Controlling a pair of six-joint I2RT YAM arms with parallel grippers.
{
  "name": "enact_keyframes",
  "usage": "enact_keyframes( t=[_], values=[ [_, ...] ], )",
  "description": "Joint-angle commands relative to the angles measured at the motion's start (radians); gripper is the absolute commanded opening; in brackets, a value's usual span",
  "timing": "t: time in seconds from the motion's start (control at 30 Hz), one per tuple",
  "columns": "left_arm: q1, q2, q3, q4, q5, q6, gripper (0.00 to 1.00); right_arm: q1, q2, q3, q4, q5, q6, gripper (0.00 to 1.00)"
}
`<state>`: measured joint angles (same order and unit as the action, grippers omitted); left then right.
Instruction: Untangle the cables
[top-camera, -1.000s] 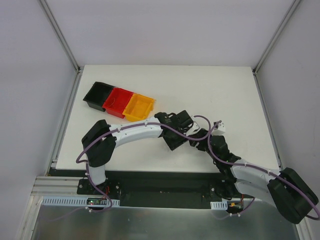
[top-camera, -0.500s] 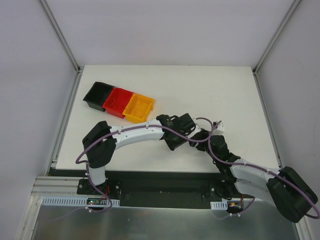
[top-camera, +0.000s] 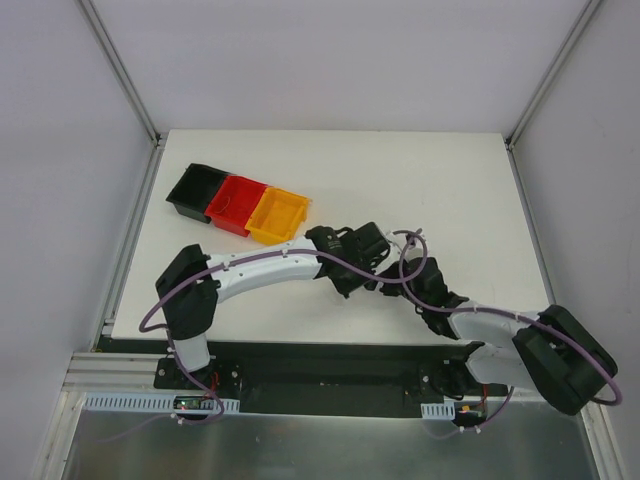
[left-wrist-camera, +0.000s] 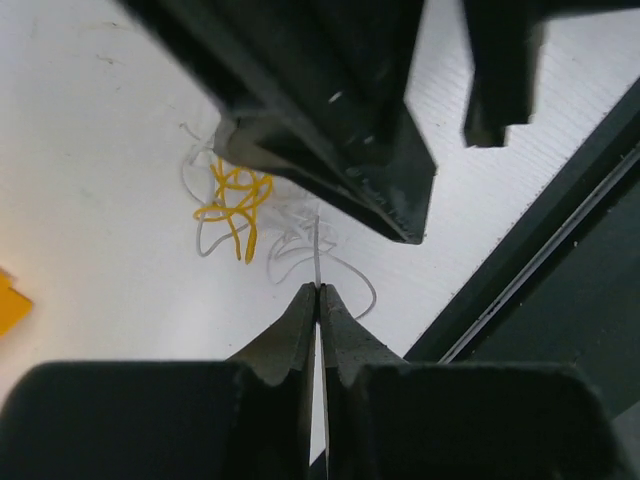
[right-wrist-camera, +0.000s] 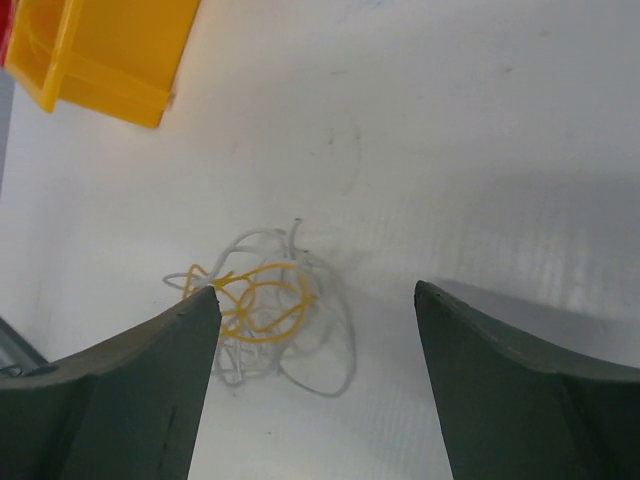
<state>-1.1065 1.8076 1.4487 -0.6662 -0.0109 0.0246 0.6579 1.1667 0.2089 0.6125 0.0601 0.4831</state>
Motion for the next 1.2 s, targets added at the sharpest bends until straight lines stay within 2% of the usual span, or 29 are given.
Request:
enact_keyframes(
  t=[0.0,0.17,0.3,0.37,0.5,0.57,0.87,1.0,1.17],
  values=[
    [-0.013,-0.123,0.004,0.022,0.009,0.055,0.0,-0.001,0.091,0.055,0.18,-0.216,-0.044,0.82],
    [-0.013,-0.171,-0.02,0.06,-0.008,0.081,0.0,0.002,0.273,0.076,0.436,-0.419,-0.003,0.85],
    [-0.013,-0.23,-0.051,0.115,-0.053,0.092,0.0,0.0,0.361,0.119,0.444,-0.433,0.035,0.81],
    [-0.013,-0.287,-0.083,0.161,-0.078,0.101,0.0,0.005,0.352,0.129,0.376,-0.37,0.038,0.74],
    [-0.01,-0.448,-0.165,0.278,-0.15,0.113,0.0,0.038,0.338,0.178,0.212,-0.232,0.011,0.51],
    [-0.007,-0.517,-0.186,0.324,-0.187,0.121,0.0,0.068,0.338,0.219,0.129,-0.151,-0.009,0.42],
    [-0.003,-0.743,-0.033,0.288,-0.316,0.092,0.0,0.097,0.341,0.3,-0.046,0.163,-0.005,0.07],
    [-0.003,-0.79,0.074,0.225,-0.388,0.055,0.0,0.071,0.334,0.342,-0.108,0.329,0.014,0.02],
    [-0.003,-0.833,0.191,0.134,-0.475,0.011,0.0,-0.009,0.303,0.392,-0.194,0.455,0.002,0.01]
  ],
)
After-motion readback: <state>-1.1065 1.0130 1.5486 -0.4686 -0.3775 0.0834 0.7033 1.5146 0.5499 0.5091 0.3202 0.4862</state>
